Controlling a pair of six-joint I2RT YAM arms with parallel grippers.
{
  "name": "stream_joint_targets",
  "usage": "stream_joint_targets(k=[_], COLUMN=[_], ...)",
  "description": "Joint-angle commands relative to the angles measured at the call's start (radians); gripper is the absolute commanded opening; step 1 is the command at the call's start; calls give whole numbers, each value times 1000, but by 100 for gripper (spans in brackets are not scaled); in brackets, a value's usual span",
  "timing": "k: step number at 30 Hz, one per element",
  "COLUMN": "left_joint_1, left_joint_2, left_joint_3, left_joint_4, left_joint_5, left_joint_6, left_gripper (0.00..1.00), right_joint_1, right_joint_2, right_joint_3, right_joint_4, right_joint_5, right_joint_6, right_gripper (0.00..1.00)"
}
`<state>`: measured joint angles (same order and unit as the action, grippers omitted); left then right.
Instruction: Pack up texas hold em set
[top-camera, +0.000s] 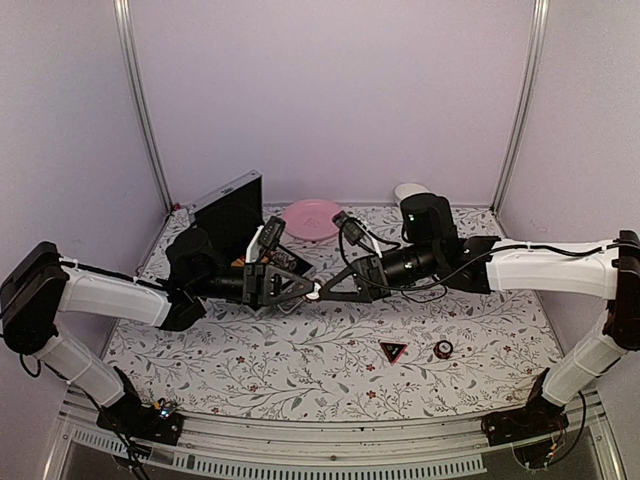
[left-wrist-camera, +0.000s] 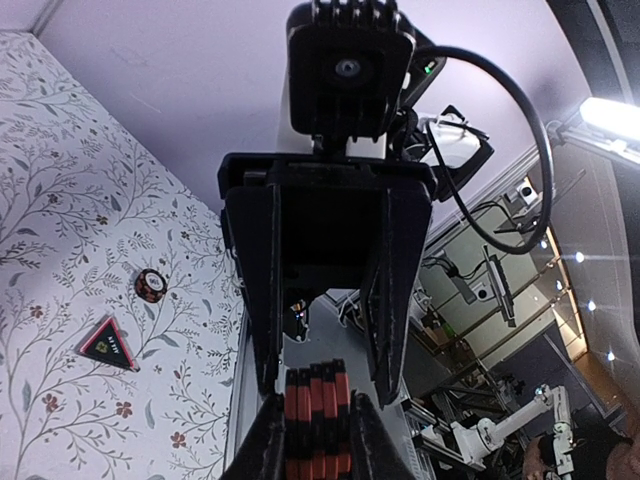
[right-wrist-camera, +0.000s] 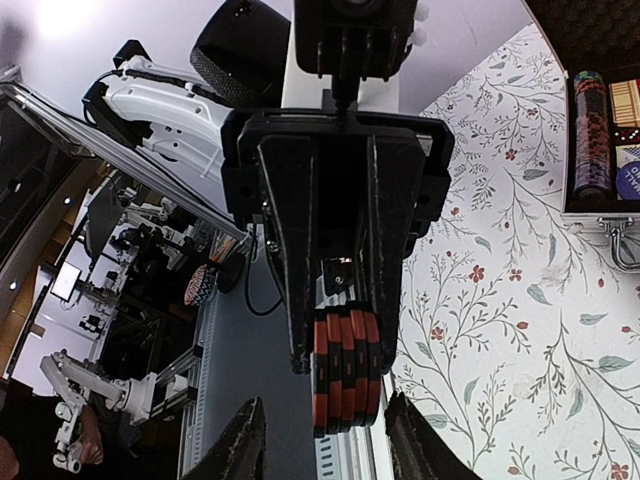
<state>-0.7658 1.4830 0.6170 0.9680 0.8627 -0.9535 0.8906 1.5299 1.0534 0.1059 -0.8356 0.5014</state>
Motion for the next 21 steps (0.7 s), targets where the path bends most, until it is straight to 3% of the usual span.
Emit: stream_joint_targets(k=[1, 15, 21], left_joint_1=[-12, -21, -23], left_joint_2=[-15, -9, -5], left_joint_3=[11, 9, 7], left_joint_4=[48, 65, 68], left_joint_5=[18, 16, 17], left_joint_6=[10, 6, 6], left_gripper=[0, 0, 0], right_joint_1=[9, 24, 26], right_joint_2=[22, 62, 55], right_joint_3=[24, 21, 19], right_joint_4=[50, 117, 122], right_joint_5=[-32, -66, -63], right_joint_6=[8, 47, 51], right_gripper=[39, 30, 20])
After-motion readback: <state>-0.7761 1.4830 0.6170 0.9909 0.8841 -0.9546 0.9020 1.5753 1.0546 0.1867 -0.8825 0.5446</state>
